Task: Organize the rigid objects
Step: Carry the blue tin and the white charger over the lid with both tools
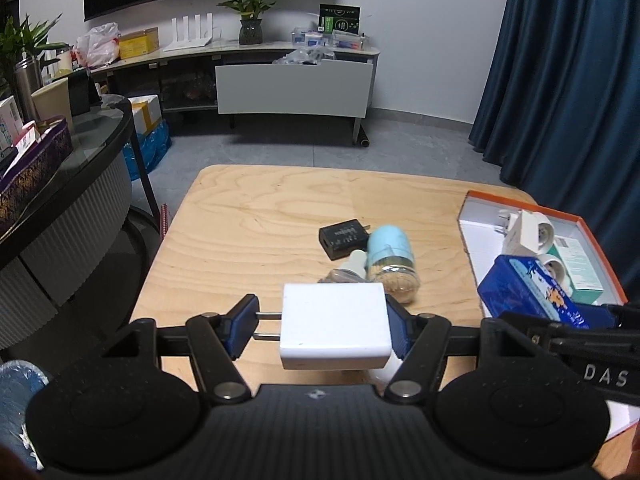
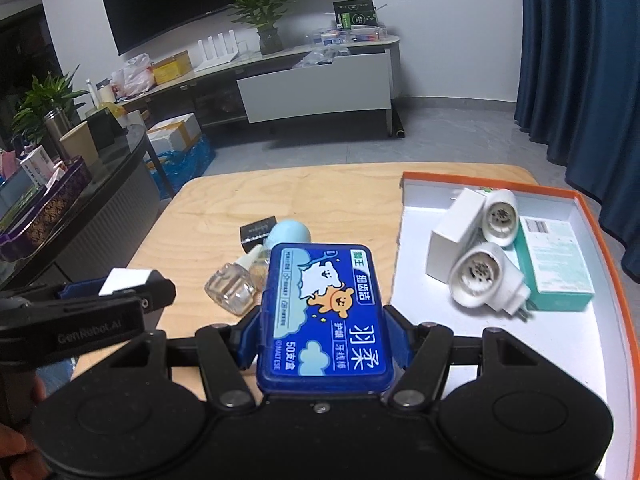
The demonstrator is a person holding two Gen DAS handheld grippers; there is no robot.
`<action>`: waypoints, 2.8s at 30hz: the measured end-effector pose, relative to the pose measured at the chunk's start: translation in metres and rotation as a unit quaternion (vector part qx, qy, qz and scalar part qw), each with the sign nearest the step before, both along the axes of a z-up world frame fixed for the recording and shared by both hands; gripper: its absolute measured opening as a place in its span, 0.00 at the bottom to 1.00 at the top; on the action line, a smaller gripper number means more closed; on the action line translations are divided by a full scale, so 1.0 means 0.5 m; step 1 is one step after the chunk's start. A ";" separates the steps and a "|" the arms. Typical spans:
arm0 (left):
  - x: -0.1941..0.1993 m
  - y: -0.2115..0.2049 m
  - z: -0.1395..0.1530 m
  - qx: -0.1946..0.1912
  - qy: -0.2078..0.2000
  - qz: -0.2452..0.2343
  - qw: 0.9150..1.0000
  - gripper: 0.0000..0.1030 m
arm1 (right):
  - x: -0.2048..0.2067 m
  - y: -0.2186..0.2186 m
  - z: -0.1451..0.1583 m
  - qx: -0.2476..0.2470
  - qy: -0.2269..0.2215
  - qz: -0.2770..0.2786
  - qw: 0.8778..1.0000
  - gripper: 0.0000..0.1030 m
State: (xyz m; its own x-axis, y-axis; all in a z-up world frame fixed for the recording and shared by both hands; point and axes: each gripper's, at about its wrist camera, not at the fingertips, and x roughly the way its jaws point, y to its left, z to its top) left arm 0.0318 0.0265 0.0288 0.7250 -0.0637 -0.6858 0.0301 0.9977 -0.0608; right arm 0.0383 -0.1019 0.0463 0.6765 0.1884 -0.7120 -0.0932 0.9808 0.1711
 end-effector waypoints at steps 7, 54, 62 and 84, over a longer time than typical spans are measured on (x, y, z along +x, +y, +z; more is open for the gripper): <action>-0.014 -0.017 0.004 0.000 -0.003 -0.007 1.000 0.64 | -0.022 -0.026 0.001 0.005 0.002 -0.012 1.000 0.73; -0.034 -0.118 0.015 -0.022 0.006 -0.063 0.998 0.64 | -0.067 -0.133 0.026 0.007 -0.011 -0.072 0.997 0.73; -0.034 -0.148 0.016 -0.026 0.008 -0.081 0.996 0.64 | -0.077 -0.165 0.026 0.007 -0.012 -0.090 0.996 0.73; -0.040 -0.250 0.018 -0.024 0.005 -0.134 0.991 0.64 | -0.114 -0.260 0.033 -0.001 -0.023 -0.146 0.989 0.73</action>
